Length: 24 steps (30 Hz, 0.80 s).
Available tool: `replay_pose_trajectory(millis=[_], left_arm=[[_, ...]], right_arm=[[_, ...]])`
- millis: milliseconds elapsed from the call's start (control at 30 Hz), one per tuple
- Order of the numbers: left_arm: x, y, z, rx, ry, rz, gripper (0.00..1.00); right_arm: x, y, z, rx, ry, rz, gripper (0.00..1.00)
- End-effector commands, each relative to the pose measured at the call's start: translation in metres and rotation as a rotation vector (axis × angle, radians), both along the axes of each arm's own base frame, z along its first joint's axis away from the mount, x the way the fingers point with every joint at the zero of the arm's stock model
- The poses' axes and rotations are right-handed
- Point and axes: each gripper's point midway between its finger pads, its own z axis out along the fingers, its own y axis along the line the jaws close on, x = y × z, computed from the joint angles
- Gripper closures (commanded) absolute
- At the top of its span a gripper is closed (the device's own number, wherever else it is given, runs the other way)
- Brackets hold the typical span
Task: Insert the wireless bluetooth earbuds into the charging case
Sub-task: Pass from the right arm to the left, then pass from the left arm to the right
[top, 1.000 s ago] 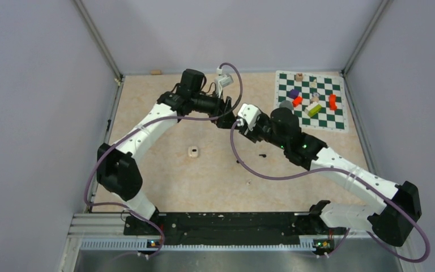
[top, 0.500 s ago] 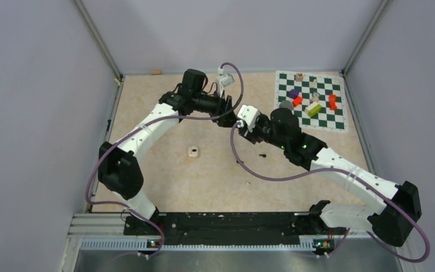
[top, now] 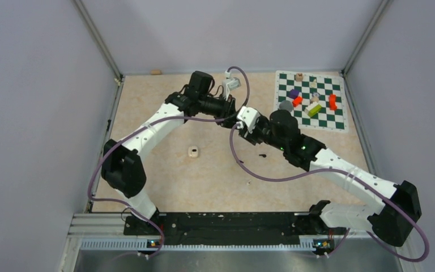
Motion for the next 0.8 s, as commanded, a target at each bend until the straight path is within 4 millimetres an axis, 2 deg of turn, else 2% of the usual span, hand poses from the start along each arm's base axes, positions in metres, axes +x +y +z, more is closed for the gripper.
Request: replay_pose_trajectory(millis=[0,67,167,200,367,467,600,767], left_arm=[[0.008,-0.002,0.013,-0.011,-0.089,-0.015,0.93],[0.008,0.000,0.015,0.001,-0.113,-0.016,0.93],[0.007,0.011,0.021,0.032,-0.176,-0.028,0.95],[0.006,0.017,0.027,0.037,-0.199,-0.035,0.95],[-0.011,0.051,0.054,0.026,-0.326,-0.093,1.00],[-0.030,0.062,0.052,0.040,-0.363,-0.161,1.00],[-0.053,0.064,0.049,-0.018,-0.366,-0.230,1.00],[-0.067,0.069,0.036,-0.045,-0.394,-0.233,1.00]], right_arm=[[0.004,0.003,0.034,0.091,-0.079,-0.004,0.48],[0.002,0.002,0.038,0.097,-0.070,-0.004,0.34],[-0.008,-0.002,0.060,0.124,-0.044,0.027,0.12],[-0.014,-0.003,0.068,0.133,-0.023,0.060,0.09],[-0.037,-0.013,0.095,0.164,0.045,0.165,0.04],[-0.056,-0.007,0.099,0.198,0.107,0.246,0.03],[-0.080,0.011,0.092,0.265,0.239,0.394,0.05],[-0.085,0.031,0.067,0.295,0.408,0.483,0.10]])
